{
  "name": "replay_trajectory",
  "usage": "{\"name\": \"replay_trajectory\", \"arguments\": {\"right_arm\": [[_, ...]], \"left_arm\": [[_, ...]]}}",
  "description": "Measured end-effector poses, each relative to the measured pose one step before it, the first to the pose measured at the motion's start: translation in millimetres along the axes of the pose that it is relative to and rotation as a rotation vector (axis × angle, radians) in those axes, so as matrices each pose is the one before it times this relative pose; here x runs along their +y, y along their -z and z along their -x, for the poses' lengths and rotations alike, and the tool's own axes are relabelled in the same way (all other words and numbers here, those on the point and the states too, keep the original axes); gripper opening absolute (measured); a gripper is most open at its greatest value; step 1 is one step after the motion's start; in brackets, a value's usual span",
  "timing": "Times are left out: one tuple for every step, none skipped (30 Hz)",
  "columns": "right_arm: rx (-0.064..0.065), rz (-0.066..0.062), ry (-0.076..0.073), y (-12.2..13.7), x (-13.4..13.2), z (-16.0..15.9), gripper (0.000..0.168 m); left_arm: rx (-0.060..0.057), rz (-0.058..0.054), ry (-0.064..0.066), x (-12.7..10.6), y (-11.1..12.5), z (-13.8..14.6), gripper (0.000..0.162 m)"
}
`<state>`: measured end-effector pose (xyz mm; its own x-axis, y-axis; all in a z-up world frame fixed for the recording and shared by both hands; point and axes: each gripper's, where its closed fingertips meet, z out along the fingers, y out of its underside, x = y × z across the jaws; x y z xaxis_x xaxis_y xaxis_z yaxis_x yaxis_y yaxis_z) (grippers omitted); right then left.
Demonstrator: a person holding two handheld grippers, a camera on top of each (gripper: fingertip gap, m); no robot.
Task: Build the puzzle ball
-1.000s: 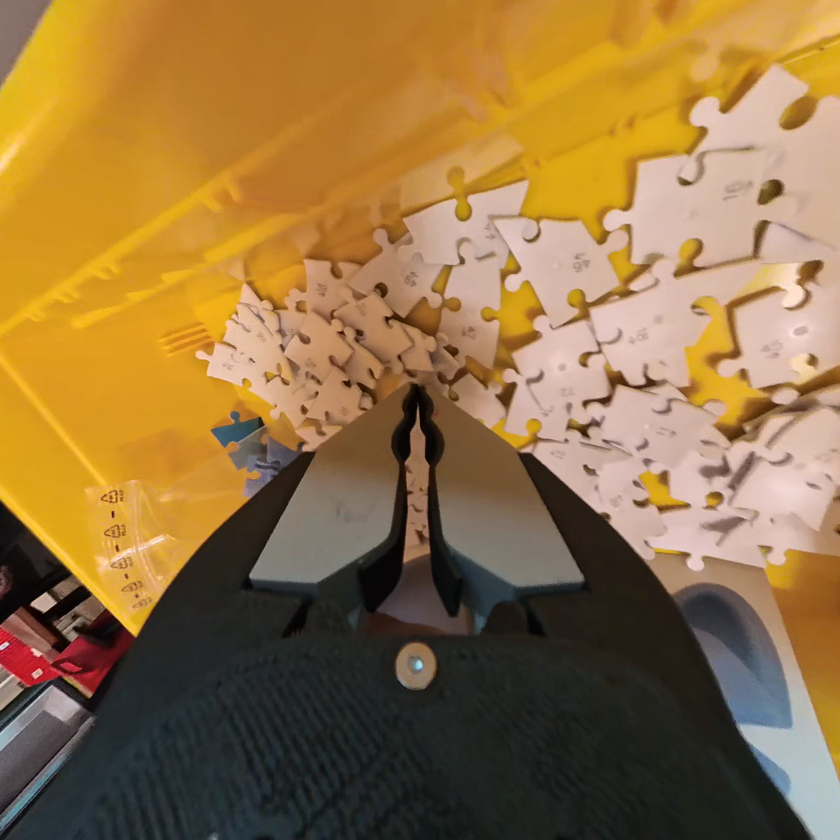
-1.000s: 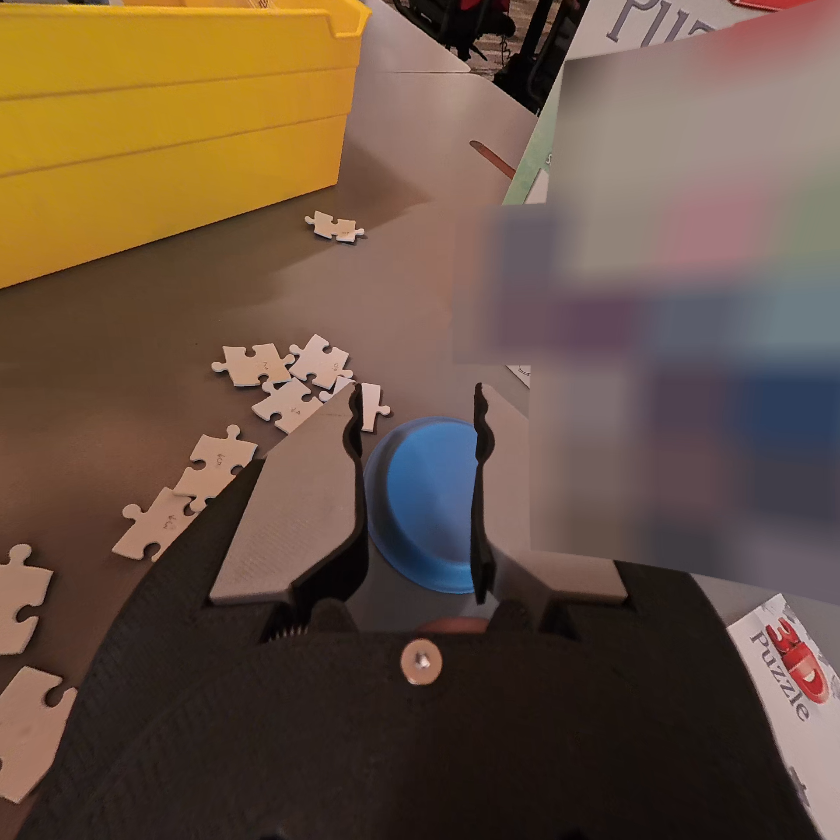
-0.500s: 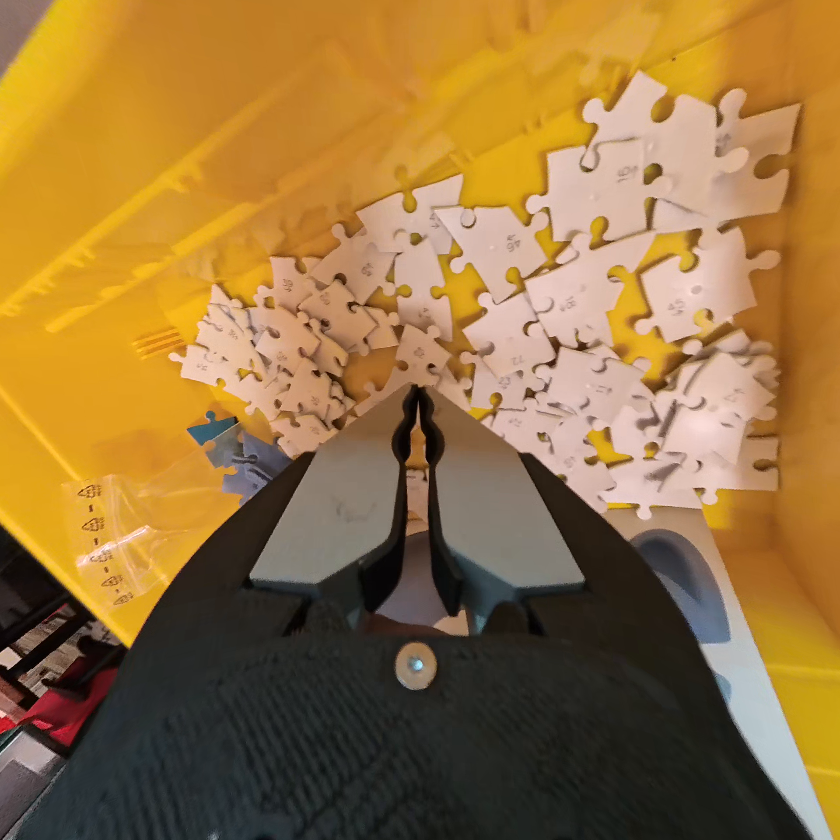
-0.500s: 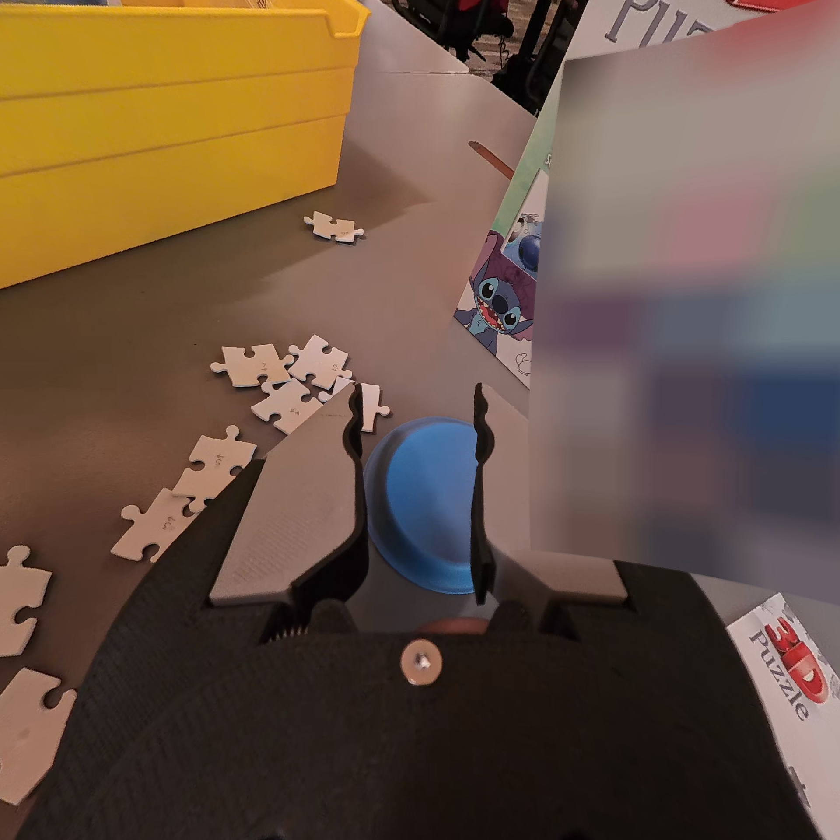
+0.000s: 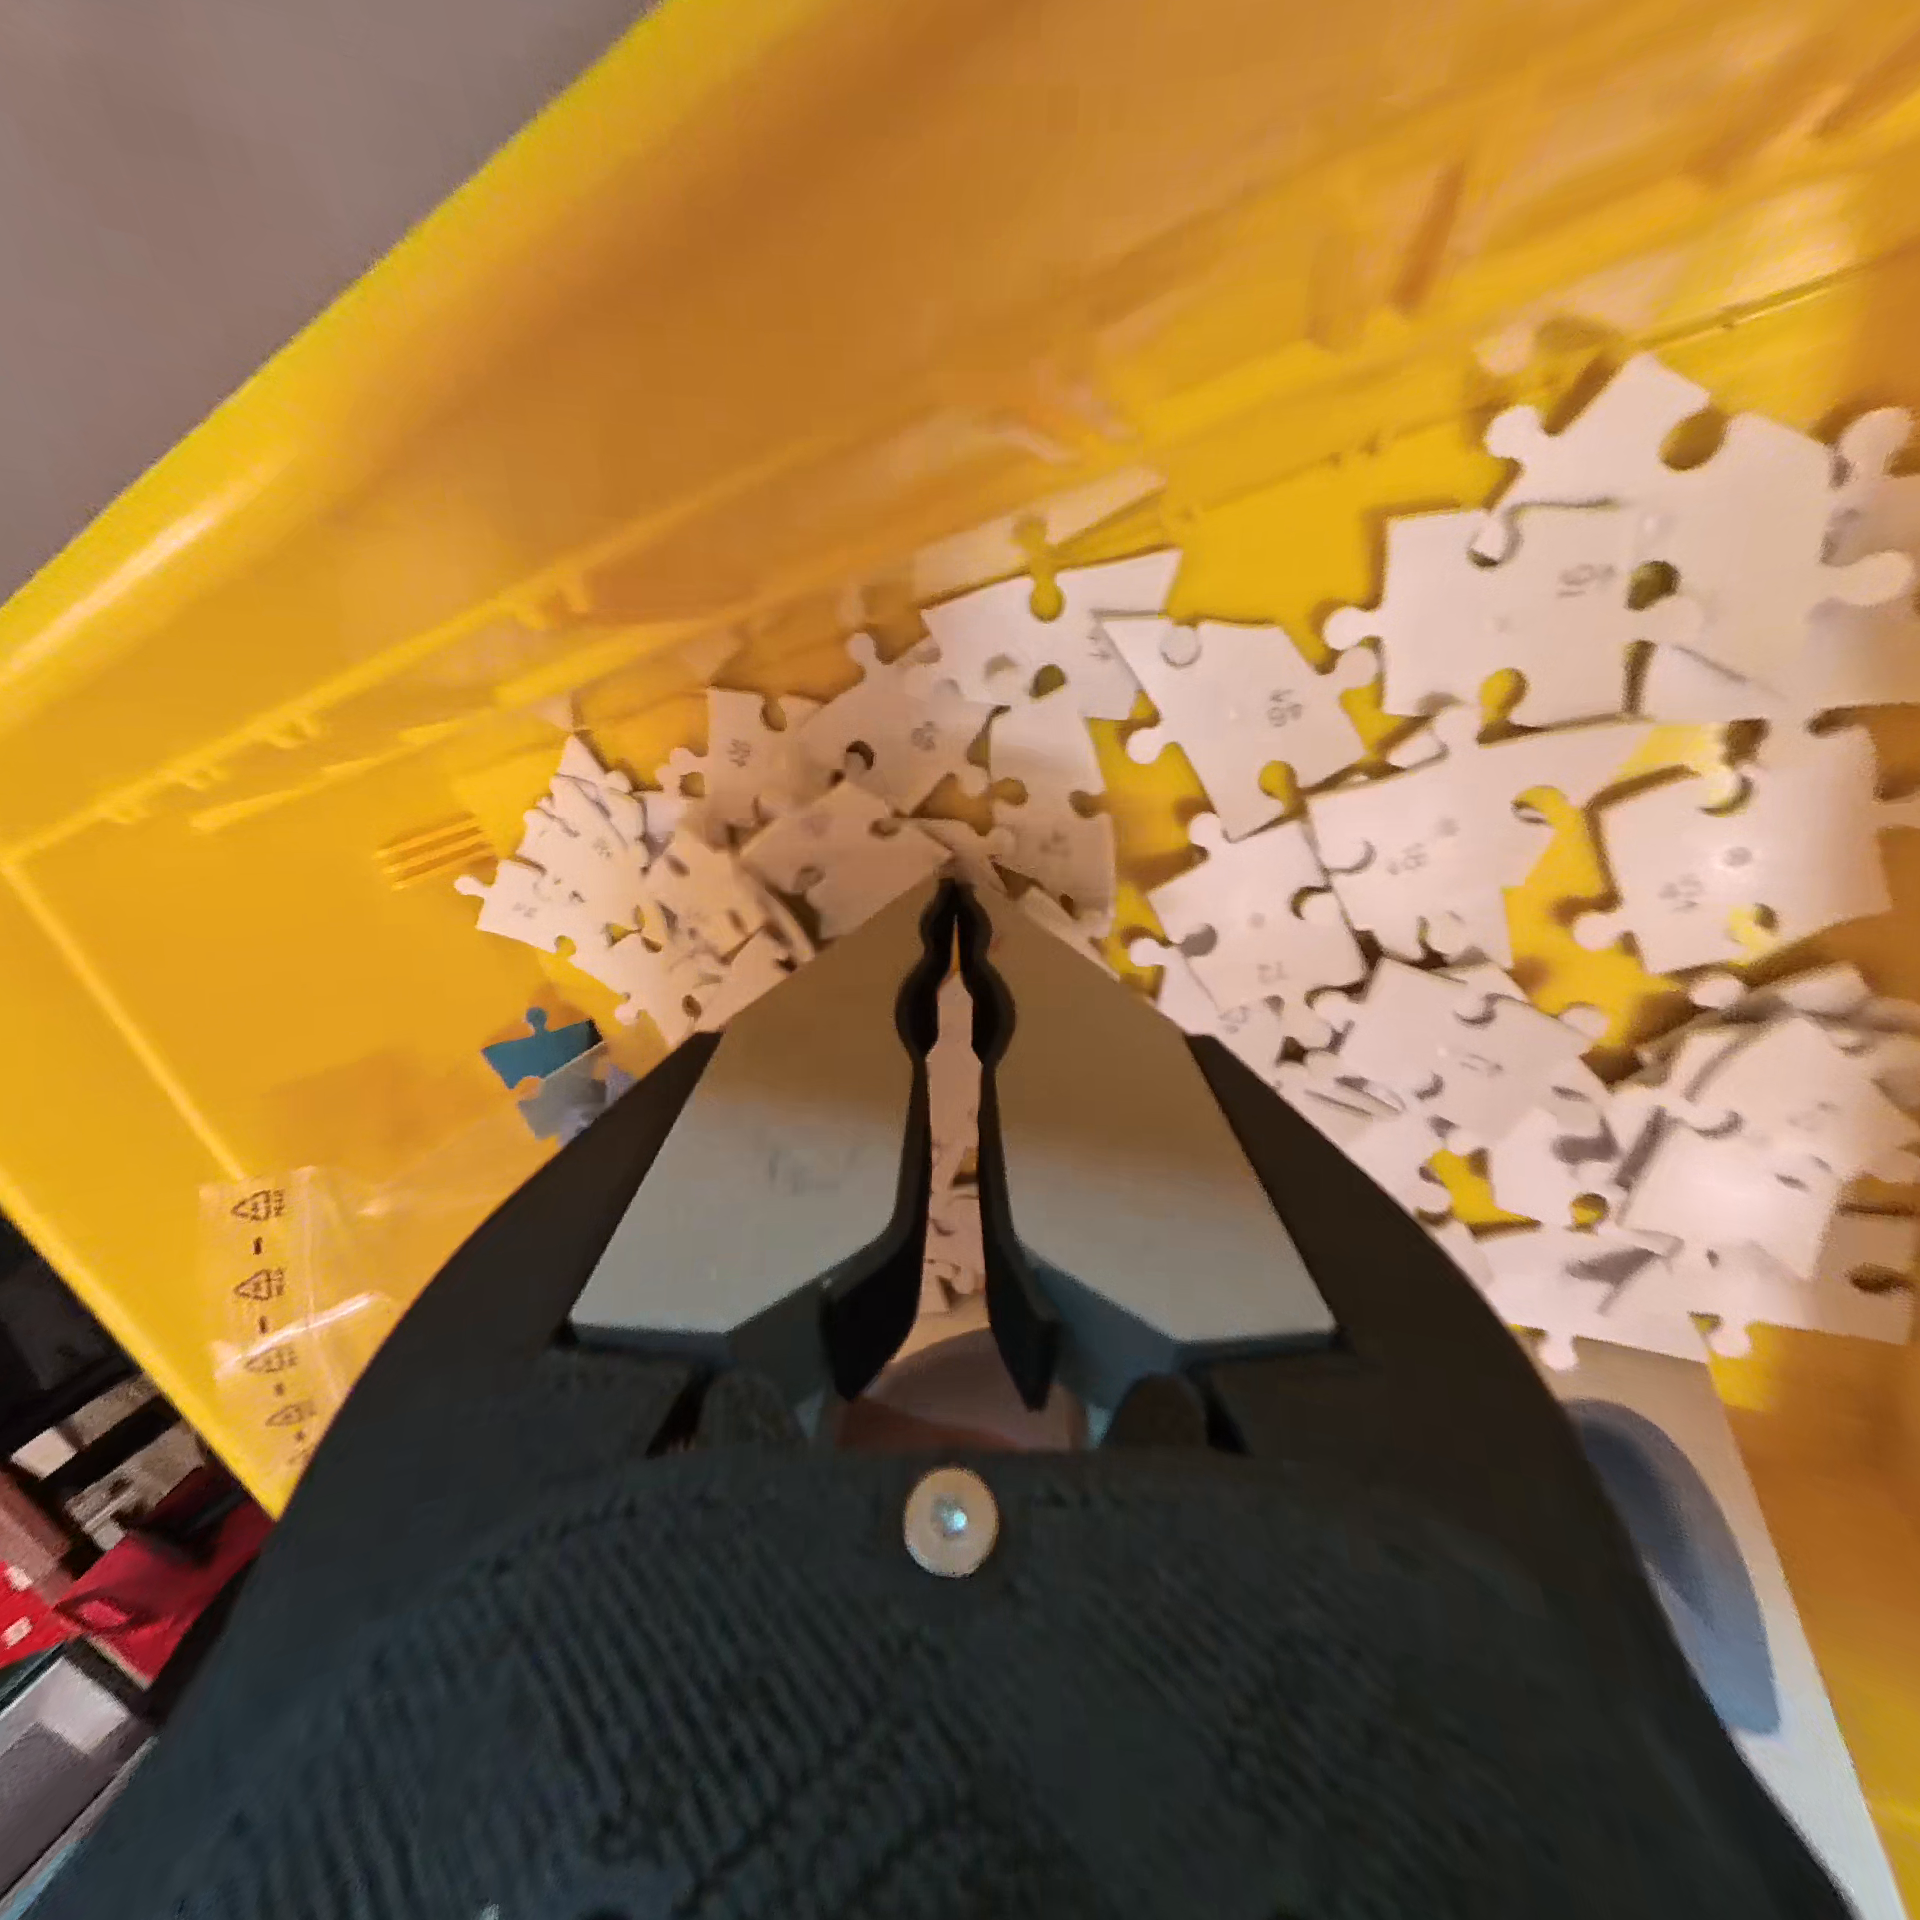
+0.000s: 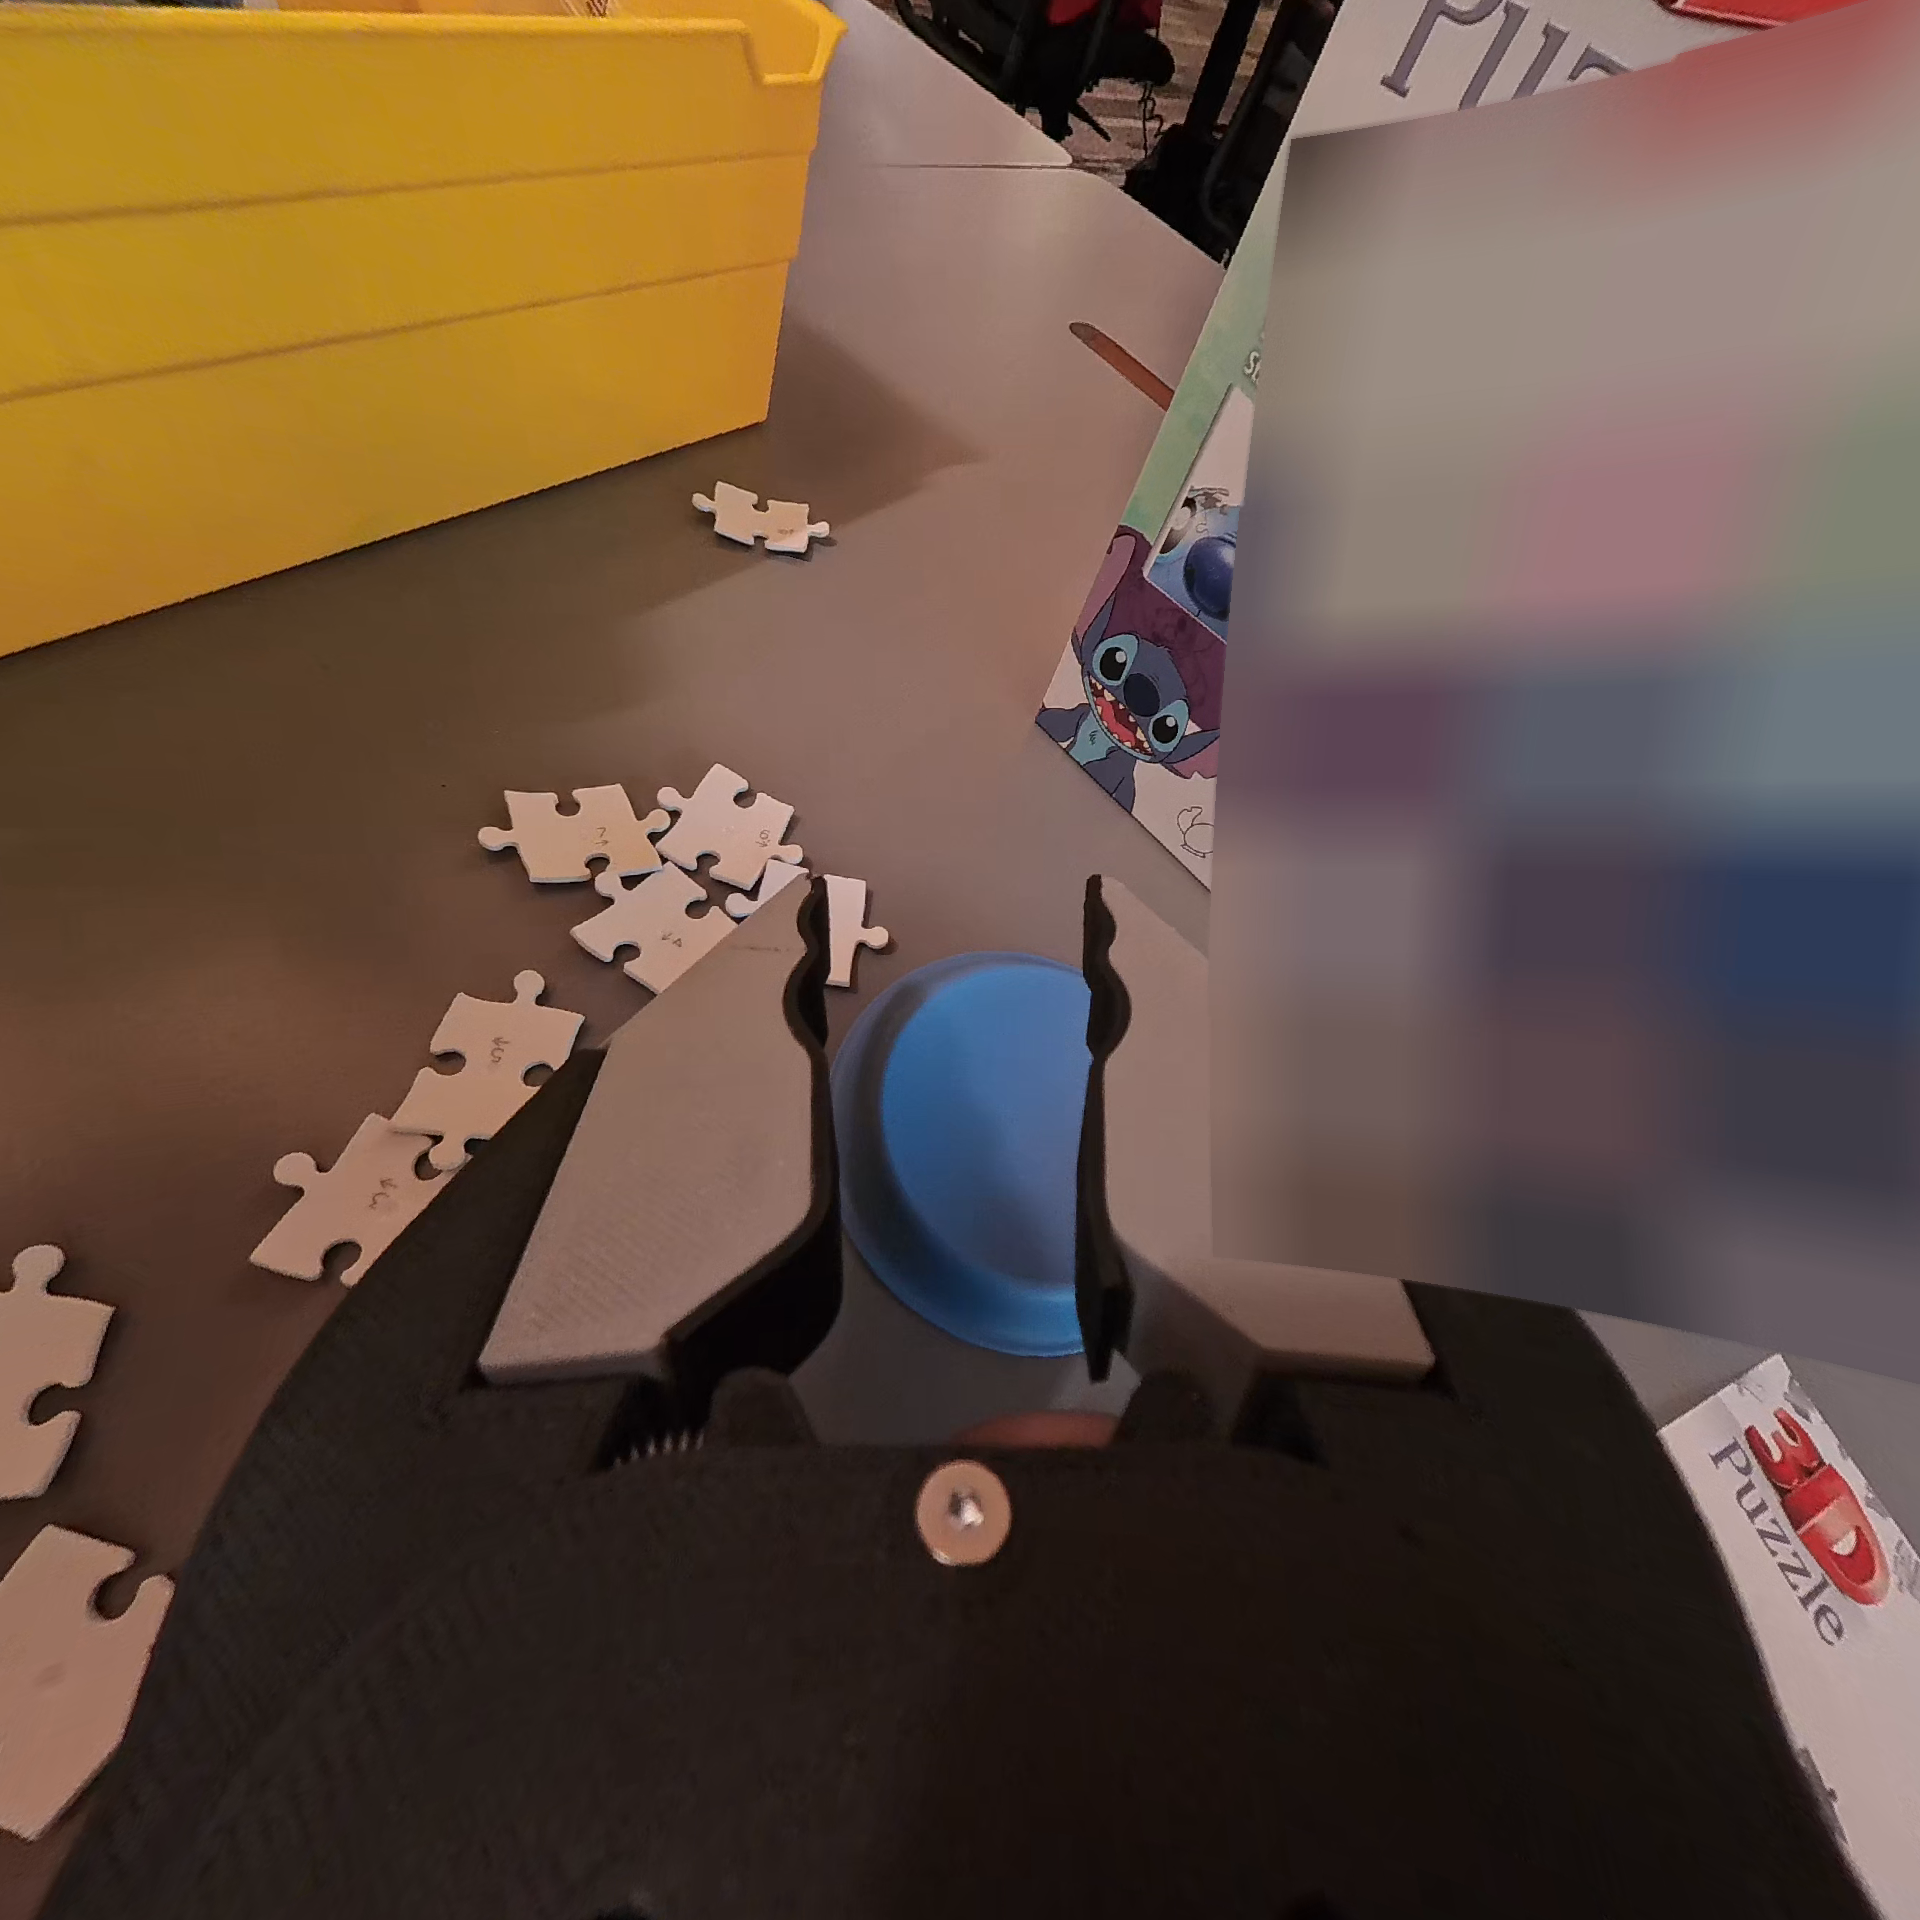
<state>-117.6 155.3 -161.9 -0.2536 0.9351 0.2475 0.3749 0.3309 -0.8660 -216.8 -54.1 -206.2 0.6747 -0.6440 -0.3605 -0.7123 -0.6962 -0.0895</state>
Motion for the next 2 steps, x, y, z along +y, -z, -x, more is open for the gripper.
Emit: {"name": "replay_trajectory", "arguments": {"right_arm": [[-0.0002,0.0003,-0.0004,-0.1,0.12,-0.04,0.046],[0.0001,0.0005,-0.0007,-0.09,0.15,-0.06,0.047]], "left_arm": [[0.0137,-0.0061,-0.0039,-0.17,0.88,-2.6,0.0],[0.0151,-0.0024,-0.0041,0.39,0.71,-2.81,0.0]]}}
